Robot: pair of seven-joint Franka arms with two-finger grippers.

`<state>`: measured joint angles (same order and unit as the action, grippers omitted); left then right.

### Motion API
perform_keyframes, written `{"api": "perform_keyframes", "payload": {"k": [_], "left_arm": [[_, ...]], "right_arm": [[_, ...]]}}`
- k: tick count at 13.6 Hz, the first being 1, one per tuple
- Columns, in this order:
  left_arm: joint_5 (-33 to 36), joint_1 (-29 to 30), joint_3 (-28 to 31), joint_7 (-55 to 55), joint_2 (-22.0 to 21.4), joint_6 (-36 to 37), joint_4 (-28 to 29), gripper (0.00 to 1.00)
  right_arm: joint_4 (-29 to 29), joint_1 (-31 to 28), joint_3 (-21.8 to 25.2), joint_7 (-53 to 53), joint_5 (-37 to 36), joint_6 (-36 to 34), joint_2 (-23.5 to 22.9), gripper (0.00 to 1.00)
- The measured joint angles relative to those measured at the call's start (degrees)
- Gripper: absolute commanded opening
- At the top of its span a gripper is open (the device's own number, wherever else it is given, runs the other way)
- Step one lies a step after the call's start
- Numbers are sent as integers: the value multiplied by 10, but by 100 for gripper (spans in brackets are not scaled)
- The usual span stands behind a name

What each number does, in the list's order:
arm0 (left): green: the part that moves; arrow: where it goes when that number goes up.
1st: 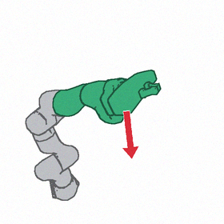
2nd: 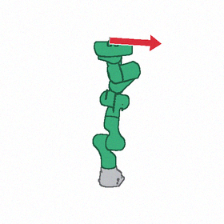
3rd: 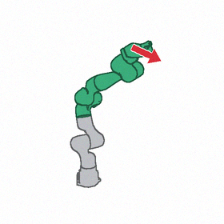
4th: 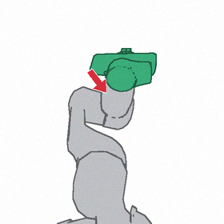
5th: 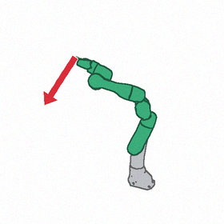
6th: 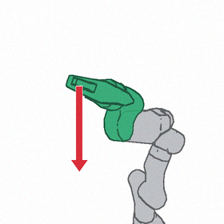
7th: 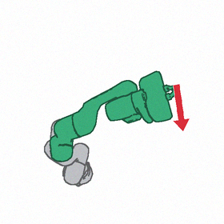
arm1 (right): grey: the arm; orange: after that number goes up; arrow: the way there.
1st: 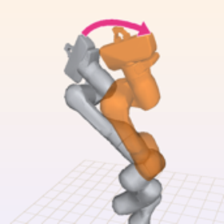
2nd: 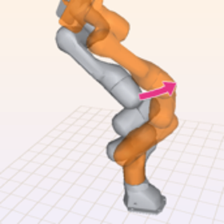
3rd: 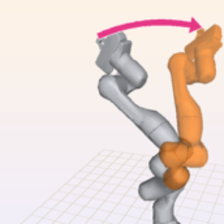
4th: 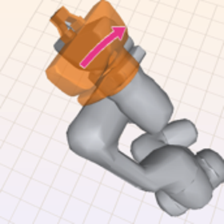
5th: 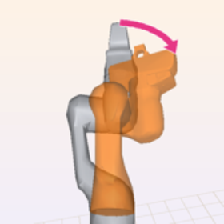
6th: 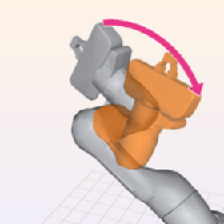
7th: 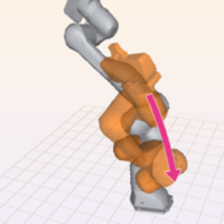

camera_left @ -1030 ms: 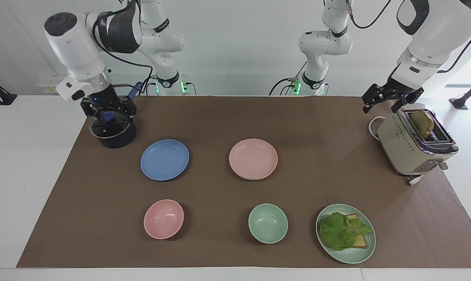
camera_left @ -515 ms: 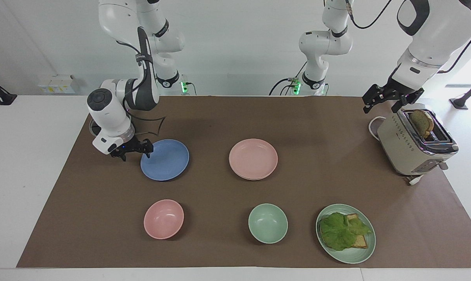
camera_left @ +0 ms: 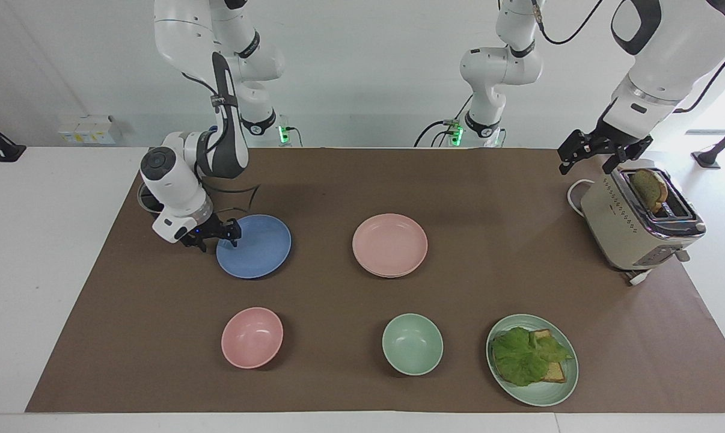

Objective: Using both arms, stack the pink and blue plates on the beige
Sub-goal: 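Reach the right gripper to the blue plate's edge and grasp it, then carry the blue plate with the right gripper onto the pink plate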

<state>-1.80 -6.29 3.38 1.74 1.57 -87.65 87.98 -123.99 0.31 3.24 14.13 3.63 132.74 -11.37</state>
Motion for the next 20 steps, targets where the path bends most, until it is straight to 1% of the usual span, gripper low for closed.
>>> {"api": "perform_keyframes", "payload": {"k": [6, 8, 10, 12, 15, 17, 18, 20], "left_arm": [[0, 0, 0, 0, 0, 0, 0, 100], [0, 0, 0, 0, 0, 0, 0, 100], [0, 0, 0, 0, 0, 0, 0, 100], [0, 0, 0, 0, 0, 0, 0, 100], [0, 0, 0, 0, 0, 0, 0, 100], [0, 0, 0, 0, 0, 0, 0, 100], [0, 0, 0, 0, 0, 0, 0, 100], [0, 0, 0, 0, 0, 0, 0, 100]], "right_arm": [[8, 0, 0, 0, 9, -8, -1, 0], [33, 0, 0, 0, 9, -44, 0, 0], [66, 0, 0, 0, 10, -87, 12, 0], [91, -1, 1, 0, 26, -128, 39, 0], [126, 0, 0, 0, 56, -211, 81, 0], [154, 2, -8, -28, 68, -249, 92, 0], [160, 11, -15, -60, 70, -248, 92, 0], [161, 57, -24, -149, 71, -230, 86, 0]]}}
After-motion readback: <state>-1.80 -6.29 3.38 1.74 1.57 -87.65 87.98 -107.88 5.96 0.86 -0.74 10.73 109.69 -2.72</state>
